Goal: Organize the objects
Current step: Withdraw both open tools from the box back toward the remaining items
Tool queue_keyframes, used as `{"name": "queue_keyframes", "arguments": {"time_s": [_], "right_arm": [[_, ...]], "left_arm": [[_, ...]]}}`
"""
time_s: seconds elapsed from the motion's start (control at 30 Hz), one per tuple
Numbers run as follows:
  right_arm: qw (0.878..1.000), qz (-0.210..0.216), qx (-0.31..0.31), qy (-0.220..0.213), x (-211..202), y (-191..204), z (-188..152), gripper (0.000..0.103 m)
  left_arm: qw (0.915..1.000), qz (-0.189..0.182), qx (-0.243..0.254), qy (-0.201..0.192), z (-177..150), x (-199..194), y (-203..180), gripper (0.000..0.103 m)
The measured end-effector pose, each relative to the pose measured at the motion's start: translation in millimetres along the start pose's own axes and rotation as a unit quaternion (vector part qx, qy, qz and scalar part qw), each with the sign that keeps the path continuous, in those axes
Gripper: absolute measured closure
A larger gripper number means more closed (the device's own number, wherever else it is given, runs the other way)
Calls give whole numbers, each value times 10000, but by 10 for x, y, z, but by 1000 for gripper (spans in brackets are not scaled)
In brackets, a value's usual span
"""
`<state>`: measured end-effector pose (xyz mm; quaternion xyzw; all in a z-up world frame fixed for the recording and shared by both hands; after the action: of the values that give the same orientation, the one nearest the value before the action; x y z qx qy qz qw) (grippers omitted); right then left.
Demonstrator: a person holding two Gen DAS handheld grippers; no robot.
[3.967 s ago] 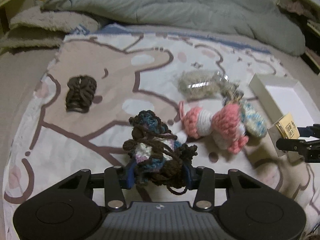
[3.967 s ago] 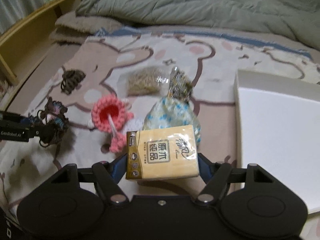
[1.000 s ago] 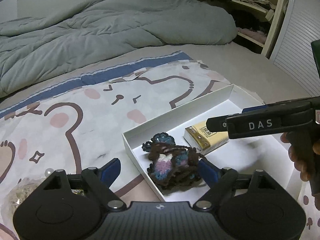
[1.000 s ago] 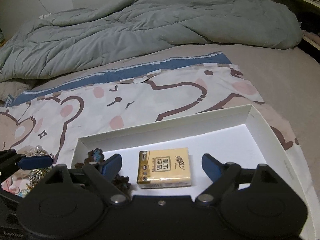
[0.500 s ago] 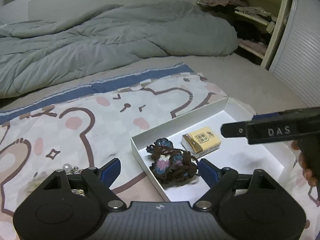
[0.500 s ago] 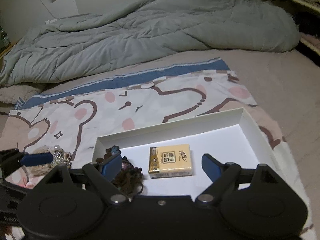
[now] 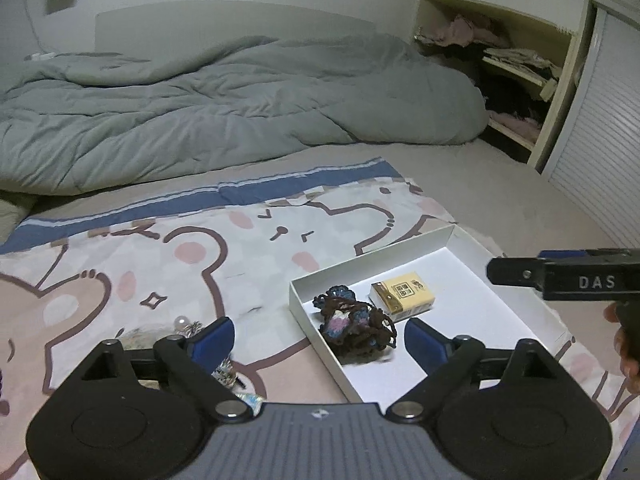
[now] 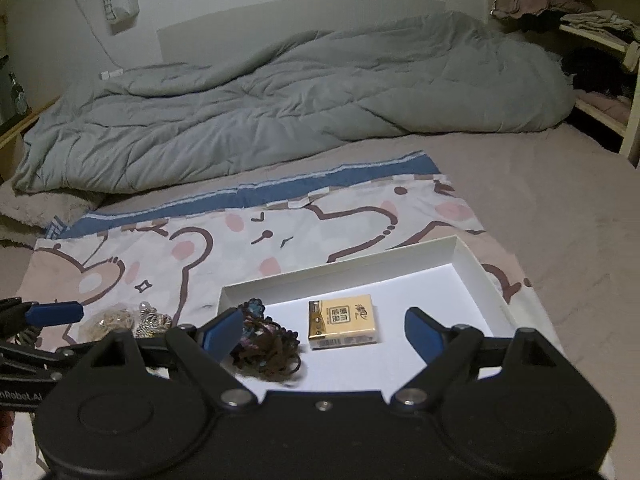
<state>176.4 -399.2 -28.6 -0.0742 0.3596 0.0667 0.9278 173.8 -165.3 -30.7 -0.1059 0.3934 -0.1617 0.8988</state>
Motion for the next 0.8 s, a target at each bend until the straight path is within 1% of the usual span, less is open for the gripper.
{"name": "queue_keyframes", "arguments": {"time_s": [0.13,0.33,0.47,0.57,0.8], "right_arm": [[9999,1,-5,-141,-180,56,-47,12],[9995,36,-92,-311,-411,147,-132,8],[9988,-81,-254,-407,-525,214,-181,4],[9986,-128,-249,-443,-580,223,-232,0],[9981,-236,-282,-486,-637,225,-382,0]], "left_arm": [[9998,21,-173,-56,-46,-134,71,7],[9997,59,-207,-128,-117,-304,85,1],[9995,45,-246,-196,-148,-401,75,0],[9993,65,-264,-262,-178,-456,81,0],[9991,160,-278,-270,-268,-477,139,0]]}}
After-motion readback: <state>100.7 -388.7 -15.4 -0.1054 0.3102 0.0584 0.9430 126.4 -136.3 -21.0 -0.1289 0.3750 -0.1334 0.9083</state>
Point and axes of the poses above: each gripper's, at about its wrist camera, not at the fingertips, and x roughly the way its jaws point, y to its left, z to its top, the point moved 3 cm from there along x, roughly the way its jaws point, and after that the axes turned 15 degrees about -x, right-handed, at the moved point
